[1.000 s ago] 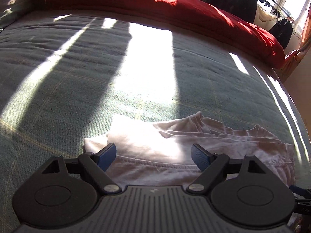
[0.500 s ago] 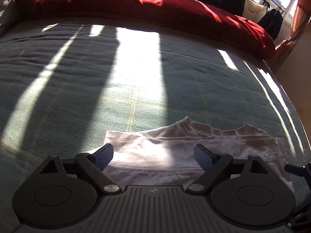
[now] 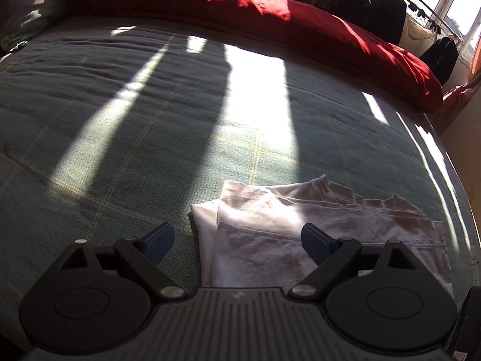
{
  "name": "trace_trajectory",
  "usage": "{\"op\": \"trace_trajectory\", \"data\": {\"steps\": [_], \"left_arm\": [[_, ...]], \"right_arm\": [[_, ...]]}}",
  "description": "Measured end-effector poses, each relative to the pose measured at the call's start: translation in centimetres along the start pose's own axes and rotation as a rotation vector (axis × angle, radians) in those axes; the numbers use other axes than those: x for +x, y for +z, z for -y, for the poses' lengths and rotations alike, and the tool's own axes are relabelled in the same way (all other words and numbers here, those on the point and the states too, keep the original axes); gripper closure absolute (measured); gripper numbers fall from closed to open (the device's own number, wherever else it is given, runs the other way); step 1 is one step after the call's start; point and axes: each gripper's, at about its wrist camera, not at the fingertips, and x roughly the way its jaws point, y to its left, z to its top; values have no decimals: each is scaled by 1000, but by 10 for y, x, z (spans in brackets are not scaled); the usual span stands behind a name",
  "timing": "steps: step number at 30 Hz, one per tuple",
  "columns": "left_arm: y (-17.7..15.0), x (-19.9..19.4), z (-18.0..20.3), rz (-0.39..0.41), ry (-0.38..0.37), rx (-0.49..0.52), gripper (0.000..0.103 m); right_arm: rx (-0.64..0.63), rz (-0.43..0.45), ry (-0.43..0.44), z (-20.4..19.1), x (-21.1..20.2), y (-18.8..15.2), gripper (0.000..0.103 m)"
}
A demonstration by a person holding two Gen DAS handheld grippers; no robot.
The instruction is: Fold clothes
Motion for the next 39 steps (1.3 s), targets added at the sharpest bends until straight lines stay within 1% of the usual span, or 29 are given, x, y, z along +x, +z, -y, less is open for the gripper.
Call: {"op": "trace_trajectory", "data": {"steps": [1,2,4,7,14,18,21,23,25,35,37,39], "left_arm": [[-1,1,-2,-5,-8,-2,12],[-2,1,-5,-25,-36,-7,12],[-4,2,-11,-67,-92,-17,12],[-7,4,-19,-129,-177,-31,12],[-14,9,-40,-274,-374,-69,12],[-33,23,-57,-354,-497,-168,12],[-40,33,-60,-372,-495,-201,12],[-39,36,-62,-359,-473,-204,12],[-38,37,-66,-347,-467,-219,12],[-39,46,-72,-330,-538,-257,12],[-37,45,-69,-327,-558,-251,12],[-34,45,-65,-328,-557,-229,12]], "right_arm": [[-16,-2,0,-3,-3,1,0],[-4,6,4,-2,-7,3,0],[59,33,17,4,-17,9,0],[132,55,12,15,-28,15,0],[220,82,12,29,-50,6,0],[253,73,10,34,-52,1,0],[274,68,6,38,-52,0,0],[282,70,1,40,-53,-1,0],[279,68,-10,41,-54,-1,0],[277,49,-5,39,-47,-3,0],[272,48,-4,39,-47,-3,0],[271,49,-5,39,-47,-3,0]]}}
